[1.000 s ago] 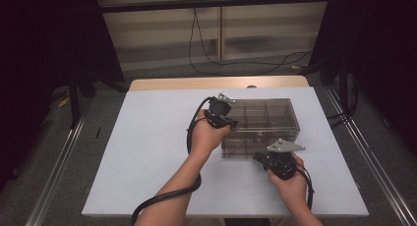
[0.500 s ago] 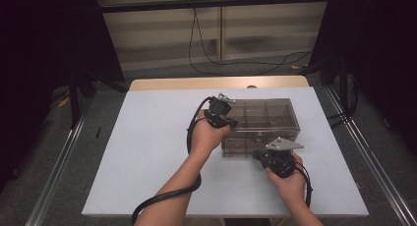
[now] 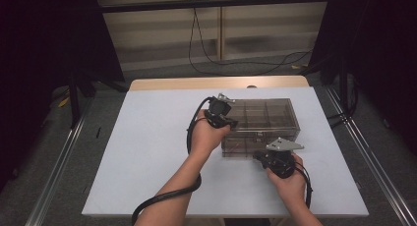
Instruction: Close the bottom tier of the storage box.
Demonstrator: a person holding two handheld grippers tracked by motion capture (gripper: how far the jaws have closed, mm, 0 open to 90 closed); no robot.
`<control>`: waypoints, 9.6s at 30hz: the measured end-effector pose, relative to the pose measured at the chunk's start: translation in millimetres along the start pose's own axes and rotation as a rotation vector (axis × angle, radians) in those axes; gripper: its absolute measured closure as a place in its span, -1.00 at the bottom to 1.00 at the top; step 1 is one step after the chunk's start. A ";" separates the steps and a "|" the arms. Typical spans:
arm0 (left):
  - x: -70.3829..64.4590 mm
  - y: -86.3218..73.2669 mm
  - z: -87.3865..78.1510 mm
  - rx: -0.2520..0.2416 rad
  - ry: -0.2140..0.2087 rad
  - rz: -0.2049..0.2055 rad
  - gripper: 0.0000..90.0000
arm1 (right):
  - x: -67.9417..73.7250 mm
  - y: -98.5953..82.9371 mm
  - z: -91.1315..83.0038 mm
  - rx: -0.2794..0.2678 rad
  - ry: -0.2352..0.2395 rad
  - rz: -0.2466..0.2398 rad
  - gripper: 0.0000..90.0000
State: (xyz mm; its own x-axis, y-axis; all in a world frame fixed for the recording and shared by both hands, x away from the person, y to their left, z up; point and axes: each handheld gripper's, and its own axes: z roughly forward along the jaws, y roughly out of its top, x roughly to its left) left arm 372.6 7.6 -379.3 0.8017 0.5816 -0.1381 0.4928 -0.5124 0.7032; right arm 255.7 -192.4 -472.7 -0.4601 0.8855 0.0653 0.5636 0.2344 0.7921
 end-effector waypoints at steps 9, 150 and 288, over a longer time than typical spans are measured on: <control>0.0 0.2 0.1 0.001 -0.001 0.000 1.00 | -1.5 0.4 0.8 -0.001 -0.007 0.000 1.00; -0.3 0.3 1.3 -0.004 -0.012 -0.002 1.00 | -17.2 0.8 18.0 -0.013 -0.077 0.027 0.98; 60.3 -147.3 -77.1 -0.084 -0.046 -0.044 -0.88 | -61.9 -32.0 -63.1 0.076 -0.014 -0.003 -0.83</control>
State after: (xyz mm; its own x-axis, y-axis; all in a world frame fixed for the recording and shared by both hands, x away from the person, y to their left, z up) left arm 322.3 166.8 -437.4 0.7957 0.5717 -0.2001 0.4990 -0.4315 0.7516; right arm 222.9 -280.0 -463.7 -0.4524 0.8902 0.0537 0.6128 0.2665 0.7439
